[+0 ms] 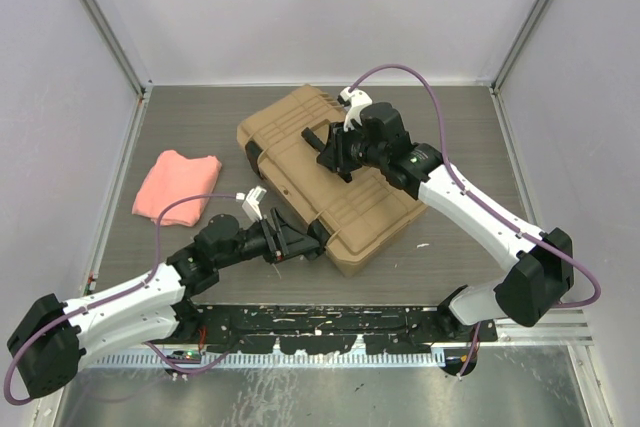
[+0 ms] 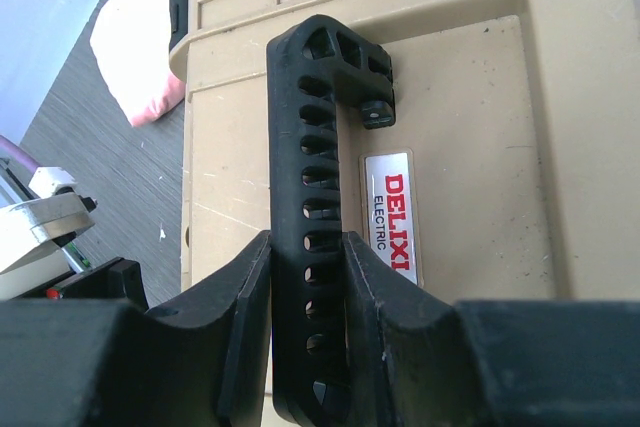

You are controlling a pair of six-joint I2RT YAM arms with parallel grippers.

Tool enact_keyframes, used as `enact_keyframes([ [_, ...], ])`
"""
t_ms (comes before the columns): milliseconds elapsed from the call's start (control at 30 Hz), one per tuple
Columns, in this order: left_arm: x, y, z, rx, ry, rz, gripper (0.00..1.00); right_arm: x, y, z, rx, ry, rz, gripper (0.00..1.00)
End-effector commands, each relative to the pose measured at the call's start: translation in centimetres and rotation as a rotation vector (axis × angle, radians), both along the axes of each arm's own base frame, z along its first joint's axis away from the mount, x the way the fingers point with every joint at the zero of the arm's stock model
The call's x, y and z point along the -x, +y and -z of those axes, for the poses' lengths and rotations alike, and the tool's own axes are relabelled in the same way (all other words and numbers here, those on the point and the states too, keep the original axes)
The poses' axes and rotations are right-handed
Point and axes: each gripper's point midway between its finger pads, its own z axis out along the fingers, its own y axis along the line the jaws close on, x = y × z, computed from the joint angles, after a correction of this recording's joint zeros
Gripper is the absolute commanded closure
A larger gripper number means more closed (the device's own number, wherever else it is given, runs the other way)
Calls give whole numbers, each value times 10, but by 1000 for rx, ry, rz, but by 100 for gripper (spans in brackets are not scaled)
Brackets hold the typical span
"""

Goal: Pack the tool kit
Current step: Close the toolbox at the center of the board.

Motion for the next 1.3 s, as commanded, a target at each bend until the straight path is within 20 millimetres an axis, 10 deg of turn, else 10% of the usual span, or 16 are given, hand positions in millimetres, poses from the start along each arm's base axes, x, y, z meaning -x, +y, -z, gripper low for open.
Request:
enact_keyframes([
  [0,-24,-3,-88,227,-192,-92,33,10,11,17,-43,103,13,87],
  [1267,-33,8,-125,304,-57,-222,39,9,13,29,-29,132,11,87],
])
